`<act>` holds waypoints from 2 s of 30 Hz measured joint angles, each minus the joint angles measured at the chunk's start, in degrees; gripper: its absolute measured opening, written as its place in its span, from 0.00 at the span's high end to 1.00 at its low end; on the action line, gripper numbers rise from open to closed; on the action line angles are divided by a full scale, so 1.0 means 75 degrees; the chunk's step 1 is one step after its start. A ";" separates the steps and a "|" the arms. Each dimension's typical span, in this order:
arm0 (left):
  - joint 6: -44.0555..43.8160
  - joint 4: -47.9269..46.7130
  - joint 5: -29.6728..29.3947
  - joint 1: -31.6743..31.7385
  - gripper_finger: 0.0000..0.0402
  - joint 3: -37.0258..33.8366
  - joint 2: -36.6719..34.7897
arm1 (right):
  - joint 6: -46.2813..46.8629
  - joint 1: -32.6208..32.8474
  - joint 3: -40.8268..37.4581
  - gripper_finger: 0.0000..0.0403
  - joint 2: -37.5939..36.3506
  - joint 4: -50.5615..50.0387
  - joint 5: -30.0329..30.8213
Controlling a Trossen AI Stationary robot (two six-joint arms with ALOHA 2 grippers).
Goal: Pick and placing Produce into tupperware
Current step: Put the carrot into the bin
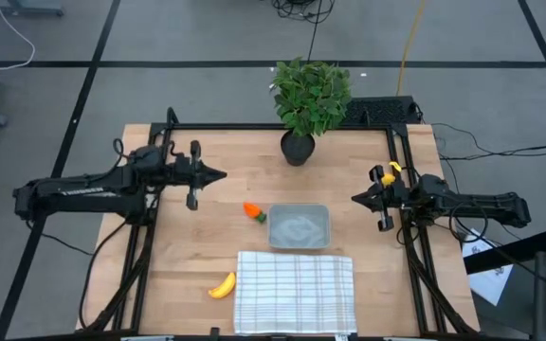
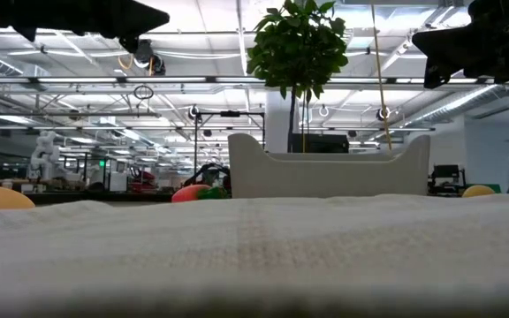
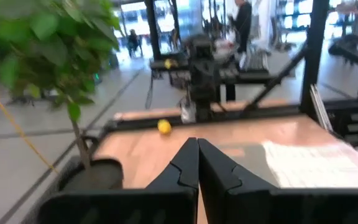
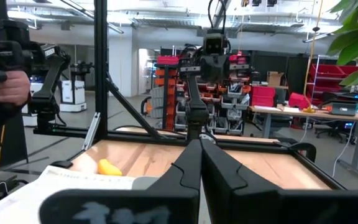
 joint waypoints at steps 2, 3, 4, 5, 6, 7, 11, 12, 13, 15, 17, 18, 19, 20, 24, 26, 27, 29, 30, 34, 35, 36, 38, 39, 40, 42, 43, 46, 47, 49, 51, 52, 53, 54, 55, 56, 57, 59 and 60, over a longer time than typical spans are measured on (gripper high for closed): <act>-0.0084 0.0210 0.0246 0.0241 1.00 0.0001 0.0077 | 0.0046 -0.0001 0.0003 1.00 0.0000 0.0001 0.0000; -0.0102 0.0237 0.0379 0.0340 1.00 0.0001 0.0120 | 0.0039 -0.0001 0.0003 1.00 0.0000 0.0000 0.0000; -0.0104 0.0263 0.0436 0.0427 1.00 0.0001 0.0175 | 0.0024 0.0001 0.0003 1.00 0.0000 0.0000 0.0000; -0.0116 0.0280 0.0454 0.0510 1.00 0.0001 0.0235 | -0.0003 -0.0001 0.0003 1.00 0.0000 0.0000 0.0000; -0.0174 0.0324 0.0454 0.0585 1.00 0.0001 0.0309 | -0.0051 0.0001 0.0003 1.00 0.0000 0.0000 0.0000; -0.0238 0.0434 0.0456 0.0664 1.00 0.0001 0.0399 | -0.0126 -0.0001 0.0003 1.00 0.0000 0.0000 0.0003; -0.0439 0.0661 0.0844 0.0967 1.00 0.0230 0.0851 | -0.0441 -0.0001 0.0006 1.00 0.0000 0.0000 0.0004; -0.0491 0.0638 0.0862 0.1025 1.00 0.0369 0.0973 | -0.0463 0.0001 0.0006 1.00 0.0000 0.0000 0.0005; -0.0529 0.0556 0.0872 0.1085 1.00 0.0546 0.1096 | -0.0460 -0.0001 0.0009 1.00 0.0000 0.0000 0.0006; -0.0578 0.0209 0.0952 0.1208 1.00 0.0944 0.1338 | -0.0458 -0.0001 0.0009 1.00 0.0000 0.0003 0.0006; -0.0584 -0.0258 0.1247 0.1301 1.00 0.1395 0.1602 | -0.0458 -0.0001 0.0009 1.00 0.0000 0.0002 0.0006; -0.0557 -0.0482 0.1422 0.1325 1.00 0.1620 0.1740 | -0.0458 0.0001 0.0009 1.00 0.0000 0.0003 0.0006; -0.0497 -0.0689 0.1570 0.1347 1.00 0.1848 0.1874 | -0.0458 0.0000 0.0009 1.00 0.0000 0.0000 0.0006; -0.0418 -0.0937 0.1708 0.1358 1.00 0.2066 0.2004 | -0.0461 0.0001 0.0009 1.00 0.0000 0.0000 0.0004; 0.0052 -0.2301 0.1922 0.1364 1.00 0.3016 0.2574 | -0.0482 -0.0001 0.0009 1.00 0.0000 0.0000 0.0004; 0.0263 -0.2933 0.1932 0.1364 1.00 0.3502 0.2847 | -0.0484 -0.0001 0.0009 1.00 0.0000 0.0000 0.0004; 0.0328 -0.3194 0.1940 0.1364 1.00 0.3734 0.2974 | -0.0482 -0.0001 0.0009 1.00 0.0000 0.0000 0.0003; 0.0444 -0.3660 0.1946 0.1364 1.00 0.4183 0.3217 | -0.0482 0.0002 0.0009 1.00 0.0000 0.0000 0.0003; 0.0472 -0.3819 0.1945 0.1364 1.00 0.4370 0.3326 | -0.0482 -0.0001 0.0009 1.00 0.0000 0.0000 0.0003; 0.0420 -0.4334 0.1584 0.1354 1.00 0.5088 0.3707 | -0.0482 0.0000 0.0009 1.00 0.0000 0.0000 0.0004; 0.0466 -0.4519 0.1567 0.1344 1.00 0.5261 0.3803 | -0.0482 0.0000 0.0009 1.00 -0.0001 0.0000 0.0006; 0.0611 -0.4775 0.1571 0.1341 1.00 0.5425 0.3900 | -0.0482 0.0000 0.0009 1.00 0.0000 0.0000 0.0005; 0.1032 -0.5442 0.1639 0.1335 1.00 0.5744 0.4116 | -0.0482 -0.0001 0.0009 1.00 0.0000 0.0000 0.0003; 0.1194 -0.5712 0.1648 0.1328 1.00 0.5909 0.4241 | -0.0482 -0.0001 0.0009 1.00 0.0000 0.0000 0.0006; 0.1295 -0.5970 0.1664 0.1327 1.00 0.6090 0.4382 | -0.0482 -0.0001 0.0009 1.00 0.0000 0.0000 0.0003; 0.1489 -0.6566 0.1683 0.1332 1.00 0.6459 0.4684 | -0.0482 0.0001 0.0009 1.00 -0.0001 0.0000 0.0004; 0.1571 -0.6890 0.1684 0.1334 1.00 0.6649 0.4832 | -0.0482 -0.0001 0.0009 1.00 0.0000 0.0000 0.0003; 0.2046 -0.7879 0.1664 0.1309 1.00 0.7273 0.5259 | -0.0482 -0.0001 0.0009 1.00 0.0000 0.0000 0.0003; 0.2297 -0.8293 0.1548 0.1282 1.00 0.7467 0.5378 | -0.0482 0.0000 0.0009 1.00 0.0000 0.0000 0.0006; 0.2845 -0.8912 0.1180 0.1218 1.00 0.7800 0.5601 | -0.0482 -0.0001 0.0009 1.00 0.0000 0.0000 0.0003; 0.3323 -0.9400 0.0966 0.1184 1.00 0.8049 0.5800 | -0.0482 -0.0001 0.0009 1.00 0.0000 0.0000 0.0003; 0.3493 -0.9511 0.0977 0.1184 1.00 0.8142 0.5885 | -0.0482 -0.0001 0.0009 1.00 -0.0003 0.0000 0.0003; 0.3660 -0.9613 0.1046 0.1184 1.00 0.8229 0.5963 | -0.0482 0.0000 0.0009 1.00 0.0000 0.0000 0.0004; 0.3797 -0.9733 0.1169 0.1186 1.00 0.8308 0.6041 | -0.0482 0.0001 0.0009 1.00 0.0000 0.0000 0.0003; 0.3895 -0.9874 0.1198 0.1185 1.00 0.8388 0.6114 | -0.0482 0.0000 0.0009 1.00 0.0000 0.0000 0.0004; 0.3974 -1.0003 0.1193 0.1176 1.00 0.8467 0.6199 | -0.0482 0.0001 0.0009 1.00 0.0000 0.0000 0.0006; 0.4046 -1.0139 0.1118 0.1140 1.00 0.8556 0.6293 | -0.0482 -0.0001 0.0009 1.00 0.0000 0.0000 0.0004; 0.4064 -1.0420 0.0756 0.1072 1.00 0.8705 0.6501 | -0.0482 -0.0001 0.0009 1.00 0.0000 0.0000 0.0006; 0.4041 -1.0577 0.0519 0.1024 1.00 0.8803 0.6630 | -0.0482 -0.0001 0.0009 1.00 0.0000 0.0000 0.0006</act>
